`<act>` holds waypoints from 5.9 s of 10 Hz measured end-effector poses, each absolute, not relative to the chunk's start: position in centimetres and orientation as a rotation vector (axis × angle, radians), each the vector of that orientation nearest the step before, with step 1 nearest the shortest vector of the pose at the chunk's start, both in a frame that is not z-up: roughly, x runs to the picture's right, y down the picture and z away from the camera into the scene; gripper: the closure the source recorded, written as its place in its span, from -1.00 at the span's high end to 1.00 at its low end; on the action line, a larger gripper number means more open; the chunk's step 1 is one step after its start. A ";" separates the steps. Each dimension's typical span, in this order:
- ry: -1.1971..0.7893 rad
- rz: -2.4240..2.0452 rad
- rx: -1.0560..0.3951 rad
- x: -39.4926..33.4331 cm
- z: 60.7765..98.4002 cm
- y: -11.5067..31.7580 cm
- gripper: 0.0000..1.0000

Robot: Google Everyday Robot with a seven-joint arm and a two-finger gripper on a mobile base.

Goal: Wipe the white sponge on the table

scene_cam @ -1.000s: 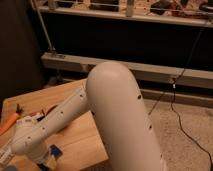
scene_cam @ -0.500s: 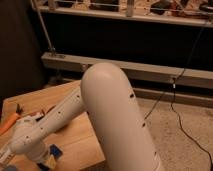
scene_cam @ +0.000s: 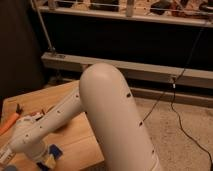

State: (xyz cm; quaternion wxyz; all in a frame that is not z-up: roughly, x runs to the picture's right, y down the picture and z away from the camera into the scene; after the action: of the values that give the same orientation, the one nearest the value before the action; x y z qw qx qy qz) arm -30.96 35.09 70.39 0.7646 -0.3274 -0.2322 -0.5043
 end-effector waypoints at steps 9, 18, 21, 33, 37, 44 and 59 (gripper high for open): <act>-0.517 -1.076 -0.725 -31.1 70.8 35.3 0.15; -0.500 -1.084 -0.732 -31.4 71.0 35.3 0.15; -0.492 -1.077 -0.731 -31.5 71.1 35.2 0.11; -0.501 -1.139 -0.752 -33.2 71.1 35.7 -0.26; -0.531 -1.228 -0.752 -37.4 71.9 35.8 -0.26; -0.437 -1.252 -0.738 -37.8 75.3 30.3 -0.26; -0.281 -1.157 -0.873 -25.4 74.6 29.2 -0.26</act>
State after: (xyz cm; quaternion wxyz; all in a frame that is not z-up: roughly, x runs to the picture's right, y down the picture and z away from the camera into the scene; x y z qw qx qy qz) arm -25.44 29.20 74.59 0.7395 -0.3980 -0.1283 -0.5275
